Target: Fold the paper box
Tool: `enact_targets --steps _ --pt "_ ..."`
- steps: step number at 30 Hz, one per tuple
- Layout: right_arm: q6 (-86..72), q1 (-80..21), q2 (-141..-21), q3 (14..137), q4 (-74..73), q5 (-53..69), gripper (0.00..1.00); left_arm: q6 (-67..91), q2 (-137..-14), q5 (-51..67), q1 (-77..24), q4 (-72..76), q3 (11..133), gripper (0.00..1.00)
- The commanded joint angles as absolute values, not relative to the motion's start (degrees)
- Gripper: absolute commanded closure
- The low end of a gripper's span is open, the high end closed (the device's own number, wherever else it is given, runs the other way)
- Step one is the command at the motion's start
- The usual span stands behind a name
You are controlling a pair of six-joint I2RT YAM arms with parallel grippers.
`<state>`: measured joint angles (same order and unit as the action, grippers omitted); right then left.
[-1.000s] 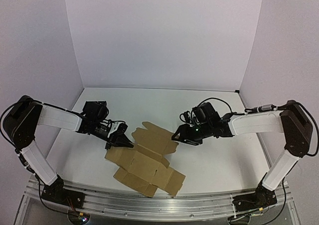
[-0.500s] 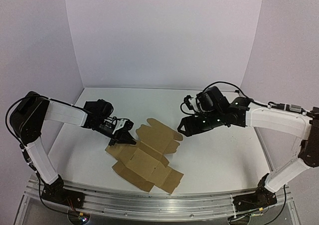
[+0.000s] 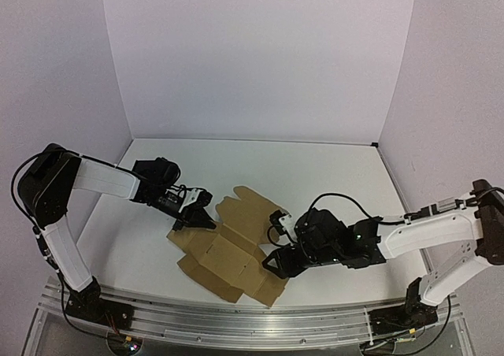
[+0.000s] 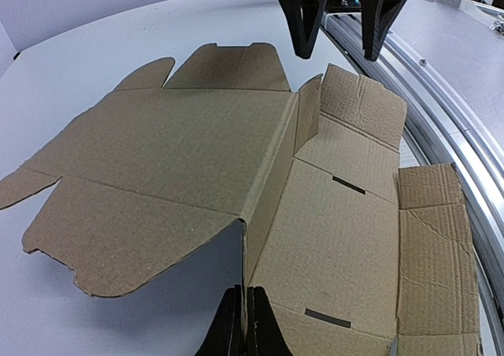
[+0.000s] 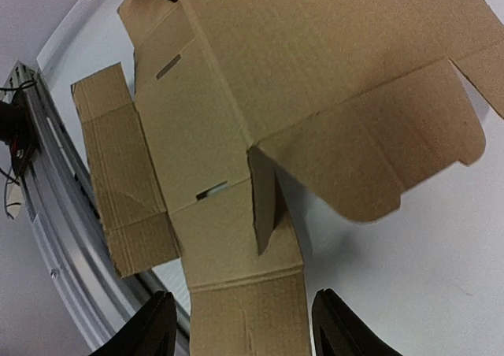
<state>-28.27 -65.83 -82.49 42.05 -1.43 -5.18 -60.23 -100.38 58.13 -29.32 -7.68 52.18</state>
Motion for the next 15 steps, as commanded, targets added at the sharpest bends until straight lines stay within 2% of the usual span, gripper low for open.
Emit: enact_targets --steps 1,4,9,13,15 --pt "-27.1 -66.1 -88.7 43.9 8.2 -12.3 0.42 -61.6 -100.4 58.3 -29.4 -8.9 53.9 1.0" --pt "-26.0 -66.2 -92.3 45.9 8.6 -13.8 0.46 -61.9 -100.2 58.3 -29.5 -9.0 53.8 1.0" --pt "-25.8 -66.3 -93.5 46.7 9.5 -18.2 0.61 -63.0 -99.8 58.5 -29.4 -9.4 53.3 1.0" --pt "-23.5 -66.5 -94.4 47.8 10.6 -15.2 0.66 -62.8 -99.9 58.2 -29.4 -9.3 53.4 1.0" --pt "-23.5 -66.5 -95.1 47.9 10.7 -14.9 0.71 -62.6 -100.0 57.9 -29.5 -8.9 53.4 1.0"
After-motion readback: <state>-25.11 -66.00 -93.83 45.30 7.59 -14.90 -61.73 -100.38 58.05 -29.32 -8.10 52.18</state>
